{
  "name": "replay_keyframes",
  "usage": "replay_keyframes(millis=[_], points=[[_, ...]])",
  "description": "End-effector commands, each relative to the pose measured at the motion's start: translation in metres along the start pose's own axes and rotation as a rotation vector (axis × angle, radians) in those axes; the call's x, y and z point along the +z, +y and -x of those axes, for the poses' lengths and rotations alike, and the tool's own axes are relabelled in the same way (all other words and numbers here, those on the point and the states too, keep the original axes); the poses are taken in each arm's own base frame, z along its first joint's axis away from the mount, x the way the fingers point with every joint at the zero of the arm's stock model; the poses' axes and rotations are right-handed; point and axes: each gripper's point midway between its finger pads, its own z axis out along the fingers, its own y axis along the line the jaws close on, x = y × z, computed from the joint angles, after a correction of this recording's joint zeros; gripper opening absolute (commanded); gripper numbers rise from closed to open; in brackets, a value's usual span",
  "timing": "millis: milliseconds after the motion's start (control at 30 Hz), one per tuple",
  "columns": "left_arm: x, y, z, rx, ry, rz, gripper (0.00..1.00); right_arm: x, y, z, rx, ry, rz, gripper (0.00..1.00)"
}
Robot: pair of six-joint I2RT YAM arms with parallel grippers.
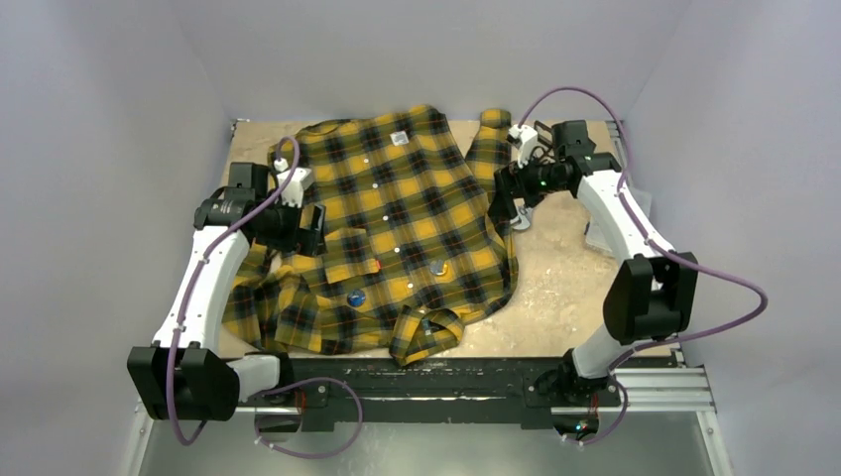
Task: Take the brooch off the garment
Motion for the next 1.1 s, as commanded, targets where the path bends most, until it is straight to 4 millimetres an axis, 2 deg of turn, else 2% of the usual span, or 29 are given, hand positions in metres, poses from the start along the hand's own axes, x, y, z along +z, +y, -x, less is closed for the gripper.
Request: replay_keyframes(millis=[0,100,267,300,433,567,667,733,833,1067], points=[[-0.007,-0.036,0.018,0.103,-0.065,-0.191,1.00,0.012,0.026,-0.006,-0.028,0.062,0.154,0.99],[-0.010,-0.081,0.028,0.152,-0.114,-0.417,1.00,0.024,0.037,-0.019,0.032,0.100,0.258,0.95],[0.015,-0.140,0.030,0.191,-0.027,-0.608,0.99,0.038,0.054,-0.035,0.125,0.123,0.369,0.84],[0.023,-0.149,0.032,0.169,-0.010,-0.634,0.98,0.042,0.055,-0.038,0.135,0.124,0.370,0.80],[0.052,-0.176,0.043,0.052,0.001,-0.731,0.90,0.056,0.061,-0.048,0.139,0.147,0.342,0.54],[0.076,-0.195,0.044,-0.014,0.025,-0.794,0.75,0.069,0.061,-0.062,0.166,0.173,0.316,0.36],[0.100,-0.200,0.041,-0.072,0.059,-0.799,0.53,0.082,0.064,-0.076,0.182,0.222,0.315,0.26],[0.116,-0.201,0.040,-0.121,0.093,-0.799,0.44,0.092,0.064,-0.083,0.170,0.242,0.296,0.22],[0.134,-0.204,0.040,-0.165,0.123,-0.797,0.38,0.106,0.064,-0.086,0.168,0.246,0.282,0.15],[0.172,-0.212,0.037,-0.225,0.195,-0.791,0.32,0.130,0.065,-0.092,0.191,0.265,0.275,0.13]])
